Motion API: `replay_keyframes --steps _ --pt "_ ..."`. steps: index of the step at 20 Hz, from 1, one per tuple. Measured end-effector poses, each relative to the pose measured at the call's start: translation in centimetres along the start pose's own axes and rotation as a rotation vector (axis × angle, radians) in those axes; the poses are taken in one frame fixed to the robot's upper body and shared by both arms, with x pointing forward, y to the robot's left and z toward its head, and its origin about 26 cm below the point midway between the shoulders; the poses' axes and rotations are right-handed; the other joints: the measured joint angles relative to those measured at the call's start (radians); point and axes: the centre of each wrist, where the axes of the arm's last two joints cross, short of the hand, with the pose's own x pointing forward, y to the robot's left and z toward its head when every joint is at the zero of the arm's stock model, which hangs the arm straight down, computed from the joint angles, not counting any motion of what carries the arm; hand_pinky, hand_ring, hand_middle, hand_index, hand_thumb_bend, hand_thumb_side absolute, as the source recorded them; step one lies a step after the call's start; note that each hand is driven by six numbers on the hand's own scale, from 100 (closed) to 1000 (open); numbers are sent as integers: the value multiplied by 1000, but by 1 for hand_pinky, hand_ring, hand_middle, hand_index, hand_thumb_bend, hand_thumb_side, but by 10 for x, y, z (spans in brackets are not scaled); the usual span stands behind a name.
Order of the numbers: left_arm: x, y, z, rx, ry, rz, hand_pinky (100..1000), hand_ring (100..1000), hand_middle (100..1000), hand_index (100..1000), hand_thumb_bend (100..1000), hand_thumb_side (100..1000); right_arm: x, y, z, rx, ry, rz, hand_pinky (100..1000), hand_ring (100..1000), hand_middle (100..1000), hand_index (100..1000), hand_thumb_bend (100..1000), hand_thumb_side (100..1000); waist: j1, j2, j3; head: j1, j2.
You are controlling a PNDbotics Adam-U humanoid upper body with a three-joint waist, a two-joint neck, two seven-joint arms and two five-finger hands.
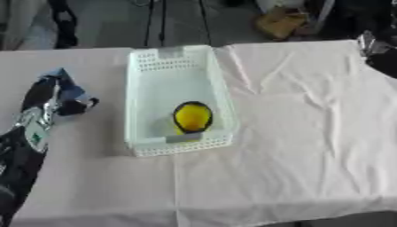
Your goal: Pick up objects on the table and place them in the box.
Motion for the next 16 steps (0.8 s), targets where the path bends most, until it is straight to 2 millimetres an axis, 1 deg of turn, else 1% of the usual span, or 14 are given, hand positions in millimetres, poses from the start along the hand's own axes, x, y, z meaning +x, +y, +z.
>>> replay_keyframes --steps 3,4,5,6,7,8,9,10,11,12,13,14,16 --pt "-2 -4 1 -50 4 -1 412 560 584 704 636 337 0 0 0 1 -2 0 606 675 817 875 100 466 0 0 -2 -1 0" --pt "-2 -4 1 -62 6 -2 309 495 524 601 524 237 0 0 0 2 -2 0 606 675 817 875 100 466 0 0 -2 -1 0" --pt "-2 -5 1 -71 7 -3 309 495 524 601 524 237 0 0 0 2 -2 0 606 675 817 875 100 466 0 0 -2 -2 0" --pt "-2 -5 1 -76 8 -4 249 448 473 515 431 175 0 0 0 3 -2 0 606 675 817 875 100 466 0 0 -2 -3 0" --pt "-2 -5 1 -77 8 -5 249 448 473 515 431 175 0 0 0 3 -3 0 606 675 817 875 100 466 0 0 -2 -4 0" --pt "-2 -5 1 -77 7 -5 207 403 431 441 364 132 0 0 0 3 -3 0 606 675 817 875 100 466 0 0 -2 -5 0" --pt "-2 -5 1 -72 6 -3 167 364 390 390 282 100 0 0 0 4 -2 0 606 675 817 875 100 466 0 0 -2 -5 0" --pt "-2 -5 1 -65 3 3 152 333 360 351 192 100 0 0 0 4 -2 0 606 675 817 875 100 465 0 0 -2 -5 0" --pt "-2 -5 1 -56 0 11 152 333 360 351 192 100 0 0 0 4 -2 0 606 675 817 875 100 465 0 0 -2 -5 0" --pt "-2 -5 1 -48 -3 21 134 310 339 325 145 100 0 0 0 4 -2 0 606 675 817 875 100 465 0 0 -2 -5 0" --pt "-2 -4 1 -40 -5 32 134 310 339 325 145 100 -1 0 0 5 -2 0 606 675 817 875 100 465 0 0 -2 -5 0" --pt "-2 -4 1 -34 -8 43 123 287 316 265 100 100 -1 0 0 5 -2 0 607 675 817 875 100 464 0 0 -2 -5 0" --pt "-2 -4 1 -29 -13 66 120 282 310 250 100 100 -1 0 0 6 -2 0 607 675 817 875 100 463 0 0 -2 -6 0"
